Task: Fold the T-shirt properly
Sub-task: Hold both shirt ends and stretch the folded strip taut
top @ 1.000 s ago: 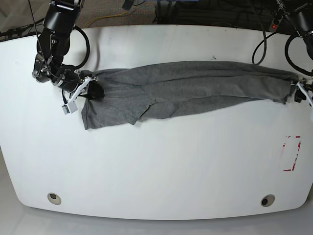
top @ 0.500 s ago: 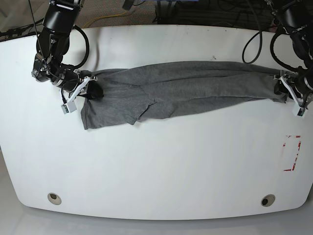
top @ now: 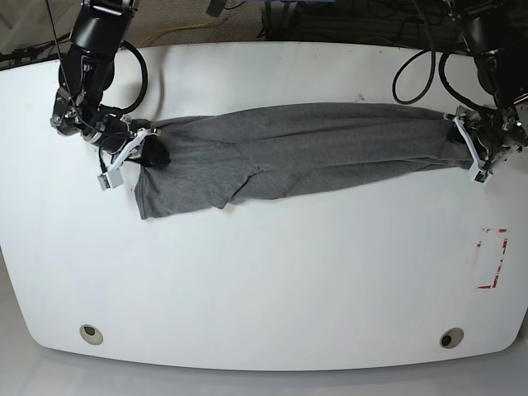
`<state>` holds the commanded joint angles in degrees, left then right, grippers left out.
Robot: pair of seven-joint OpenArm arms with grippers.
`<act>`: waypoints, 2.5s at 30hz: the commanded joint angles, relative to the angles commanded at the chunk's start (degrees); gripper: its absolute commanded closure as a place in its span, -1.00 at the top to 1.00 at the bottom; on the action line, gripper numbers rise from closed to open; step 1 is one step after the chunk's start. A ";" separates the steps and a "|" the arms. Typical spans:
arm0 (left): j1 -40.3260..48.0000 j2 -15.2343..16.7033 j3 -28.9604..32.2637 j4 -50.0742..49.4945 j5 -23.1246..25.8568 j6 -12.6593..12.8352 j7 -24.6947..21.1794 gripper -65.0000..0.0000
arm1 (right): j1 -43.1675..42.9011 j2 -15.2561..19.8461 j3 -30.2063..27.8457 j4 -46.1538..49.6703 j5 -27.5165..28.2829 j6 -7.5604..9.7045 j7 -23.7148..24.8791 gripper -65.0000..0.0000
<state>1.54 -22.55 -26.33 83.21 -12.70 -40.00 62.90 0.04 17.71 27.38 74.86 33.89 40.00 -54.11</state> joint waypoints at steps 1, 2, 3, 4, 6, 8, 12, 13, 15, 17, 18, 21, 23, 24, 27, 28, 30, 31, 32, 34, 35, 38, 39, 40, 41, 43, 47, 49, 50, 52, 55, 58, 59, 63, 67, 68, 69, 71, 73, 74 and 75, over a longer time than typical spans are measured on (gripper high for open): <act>0.00 0.00 0.00 0.09 0.00 0.00 0.00 0.04 | 0.00 0.26 0.44 0.00 0.00 0.00 -0.09 -0.49; 0.00 0.00 0.00 0.18 -0.09 0.00 0.18 0.04 | 0.00 0.88 0.88 0.18 0.09 0.00 -0.18 -0.49; 0.00 0.00 -0.09 0.88 -0.09 0.00 0.18 0.04 | -0.09 1.41 0.97 0.18 0.35 0.00 -0.18 -0.49; 0.00 0.00 -0.18 2.46 -0.18 0.00 0.62 0.04 | -0.18 1.76 0.97 0.18 0.35 0.00 -0.26 -0.49; 0.09 0.18 -1.76 7.21 -2.20 0.00 2.81 0.04 | -0.35 1.85 0.97 0.44 0.44 0.00 -0.35 -0.49; 0.09 1.49 -5.45 11.78 -7.12 0.00 5.89 0.05 | -0.44 1.93 1.14 0.79 0.97 0.00 -1.32 -0.49; -0.26 2.99 -13.54 18.73 -15.38 0.00 12.04 0.06 | -0.44 1.85 1.14 5.36 4.92 0.00 -3.96 -0.48; -0.35 2.99 -14.77 19.96 -16.53 0.00 13.54 0.06 | -0.44 1.76 1.23 7.03 6.07 0.00 -5.01 -0.48; -0.44 2.99 -16.70 21.45 -18.64 0.00 14.86 0.07 | -0.44 1.76 1.23 10.64 8.18 0.00 -7.38 -0.47; -0.44 2.90 -18.11 21.54 -19.60 0.00 14.86 0.14 | -0.35 1.76 1.23 13.19 9.85 0.00 -9.14 -0.47; -0.35 2.64 -19.25 21.19 -19.69 0.00 14.86 0.18 | -0.26 1.67 1.23 14.95 10.81 0.00 -10.02 -0.47; -0.35 2.46 -23.91 16.70 -19.16 0.00 14.86 0.30 | 0.09 1.23 0.70 18.20 12.04 0.00 -11.87 -0.47; -0.44 0.79 -25.76 12.22 -19.52 0.00 14.86 0.38 | 0.53 -0.62 0.62 19.25 11.69 0.00 -12.31 -0.47; -0.44 -0.26 -26.02 10.11 -19.52 0.00 14.77 0.41 | 1.05 -1.41 0.62 19.25 11.60 0.00 -12.57 -0.47; -2.99 -1.93 -26.02 3.87 -19.60 0.00 14.68 0.43 | 1.67 -3.60 0.44 19.08 9.49 0.00 -12.92 -0.47; -3.69 -1.93 -26.02 2.29 -19.52 0.00 14.68 0.43 | 1.67 -4.31 0.00 19.08 8.62 0.00 -12.92 -0.47; -4.66 -2.11 -25.93 -0.79 -19.43 0.00 14.68 0.43 | 1.76 -5.01 -1.85 19.08 6.86 0.00 -12.92 -0.47; -5.27 -2.73 -25.93 -1.76 -19.43 0.00 14.24 0.43 | 1.76 -5.36 -2.81 19.34 6.15 0.00 -12.75 -0.47; -5.89 -2.99 -25.85 -2.64 -19.25 0.00 13.36 0.43 | 1.58 -5.54 -3.60 19.43 5.80 0.00 -12.75 -0.47; -6.33 -3.16 -24.79 -4.40 -19.16 0.00 11.08 0.43 | 1.41 -5.63 -4.75 19.43 5.89 0.00 -12.57 -0.47; -6.33 -3.34 -22.86 -5.89 -19.16 0.00 9.41 0.43 | 1.32 -5.63 -5.19 19.34 5.98 0.00 -12.57 -0.48; -6.33 -6.42 -17.93 -9.58 -19.34 0.00 6.24 0.43 | 1.23 -6.15 -5.45 19.25 6.07 0.00 -12.57 -0.48; -6.33 -7.12 -16.53 -11.43 -19.43 0.00 5.10 0.43 | 1.23 -6.68 -5.27 19.43 5.80 0.00 -12.57 -0.48; -6.33 -7.30 -15.65 -12.84 -19.52 0.00 3.96 0.43 | 1.14 -6.86 -5.27 19.43 5.80 0.00 -12.57 -0.48; -6.33 -7.30 -15.03 -13.89 -19.52 0.00 2.81 0.44 | 1.14 -6.77 -5.27 19.43 5.80 0.00 -12.57 -0.48; -6.33 -7.38 -14.07 -15.65 -19.52 0.00 1.14 0.44 | 0.53 -6.77 -5.27 19.43 5.80 0.00 -12.57 -0.48; -6.07 -7.47 -12.04 -16.26 -19.52 0.00 0.79 0.56 | 0.26 -6.95 -5.27 19.43 5.80 0.00 -12.57 -0.48; -6.07 -7.47 -12.13 -16.62 -19.52 0.00 0.88 0.59 | -0.44 -7.03 -5.36 19.52 6.07 0.00 -12.57 -0.48; -5.98 -7.47 -12.13 -16.62 -19.52 0.00 0.88 0.59 | -0.53 -7.03 -5.36 19.52 6.15 0.00 -12.57 -0.48; -5.98 -7.47 -12.04 -16.70 -19.52 0.00 0.88 0.59 | -0.70 -7.03 -5.27 19.52 6.15 0.00 -12.57 -0.49; -5.36 -7.38 -11.96 -17.49 -19.43 0.00 0.88 0.59 | -0.79 -7.03 -5.27 19.52 6.15 0.00 -12.48 -0.49; -4.84 -7.30 -10.20 -19.96 -19.52 0.00 0.88 0.59 | -0.79 -7.03 -5.27 19.52 6.15 0.00 -12.48 -0.49; -4.84 -7.30 -9.67 -20.31 -19.52 0.00 0.79 0.59 | -0.79 -7.03 -5.27 19.52 6.15 0.00 -12.48 -0.49; -4.48 -6.86 -9.32 -20.40 -19.60 0.00 0.97 0.59 | -0.79 -7.03 -5.27 19.52 6.15 0.00 -12.48 -0.49; -2.99 -6.77 -9.32 -20.40 -20.22 0.00 0.97 0.55 | -0.70 -7.03 -5.27 19.52 6.15 0.00 -12.48 -0.49; -2.37 -6.77 -9.23 -20.31 -21.63 0.00 0.97 0.44 | -0.70 -7.03 -5.27 19.52 6.07 0.00 -12.48 -0.49; -1.93 -6.77 -9.23 -20.22 -22.77 0.00 0.97 0.28 | -0.70 -7.03 -5.27 19.52 5.89 0.00 -12.48 -0.49; -1.58 -6.77 -9.23 -20.22 -24.00 0.00 0.97 -0.12 | -0.62 -7.03 -5.27 19.16 5.71 0.00 -12.40 -0.49; -1.32 -6.77 -9.14 -20.22 -24.44 0.00 0.97 -0.62 | -0.62 -7.03 -5.45 19.08 5.71 0.00 -12.40 -0.49; -1.32 -6.77 -9.14 -20.13 -24.18 0.00 0.97 -0.74 | -0.62 -7.12 -5.54 19.08 5.71 0.00 -12.40 -0.49; -1.41 -6.77 -8.88 -20.13 -24.18 0.00 0.88 -0.82 | -0.62 -7.12 -5.63 19.16 5.71 0.00 -12.40 -0.49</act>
<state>0.13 -29.32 -35.21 63.08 -36.88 -40.00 63.78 -0.57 10.59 21.76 94.02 39.60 40.00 -66.51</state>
